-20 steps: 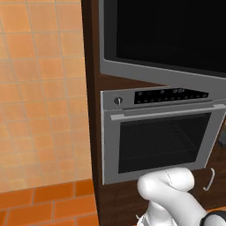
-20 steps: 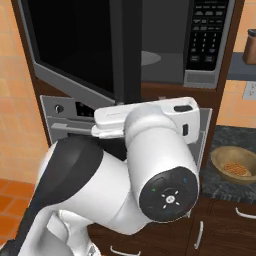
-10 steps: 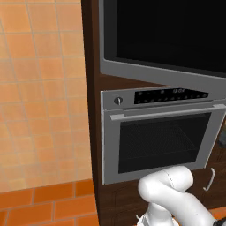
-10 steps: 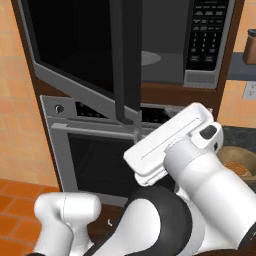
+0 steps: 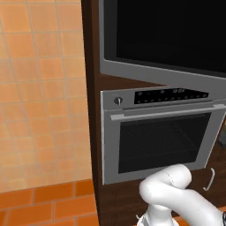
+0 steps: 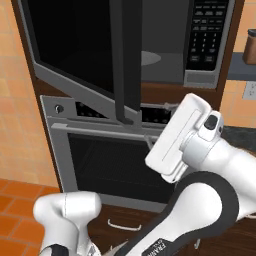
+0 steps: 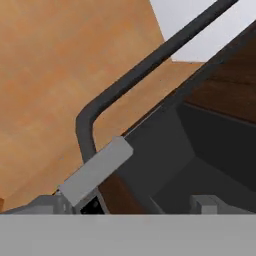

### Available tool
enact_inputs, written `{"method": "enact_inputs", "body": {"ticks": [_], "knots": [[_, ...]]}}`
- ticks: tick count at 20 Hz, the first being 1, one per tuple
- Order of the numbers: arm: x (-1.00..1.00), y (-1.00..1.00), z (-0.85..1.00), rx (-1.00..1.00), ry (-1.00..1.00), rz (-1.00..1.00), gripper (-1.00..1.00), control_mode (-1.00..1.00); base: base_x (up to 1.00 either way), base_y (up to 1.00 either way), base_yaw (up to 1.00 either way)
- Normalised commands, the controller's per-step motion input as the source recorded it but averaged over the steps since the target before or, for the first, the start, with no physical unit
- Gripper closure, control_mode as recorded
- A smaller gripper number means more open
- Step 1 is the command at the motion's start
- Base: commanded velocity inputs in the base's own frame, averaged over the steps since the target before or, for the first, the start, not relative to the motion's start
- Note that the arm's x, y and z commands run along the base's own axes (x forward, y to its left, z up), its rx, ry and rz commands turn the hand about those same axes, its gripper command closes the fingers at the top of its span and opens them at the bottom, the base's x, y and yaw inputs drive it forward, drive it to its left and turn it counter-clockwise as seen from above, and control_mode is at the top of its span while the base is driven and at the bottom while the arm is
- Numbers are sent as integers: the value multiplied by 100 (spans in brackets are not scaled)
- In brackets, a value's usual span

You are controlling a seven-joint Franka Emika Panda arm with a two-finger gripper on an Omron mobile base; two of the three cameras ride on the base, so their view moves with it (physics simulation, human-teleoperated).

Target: Open the microwave, place the bowl with waffle inside the microwave, then close the microwave door and turn it on.

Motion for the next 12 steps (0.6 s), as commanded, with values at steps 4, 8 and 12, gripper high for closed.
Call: {"method": "enact_inputs", "body": {"ticks": [4, 8, 12], "knots": [[62, 0, -4, -10, -19, 1, -100, -100, 0, 0, 0], [63, 0, -1, -9, -17, 0, -100, -100, 0, 0, 0], [47, 0, -1, -11, -22, 0, -100, -100, 0, 0, 0]]}}
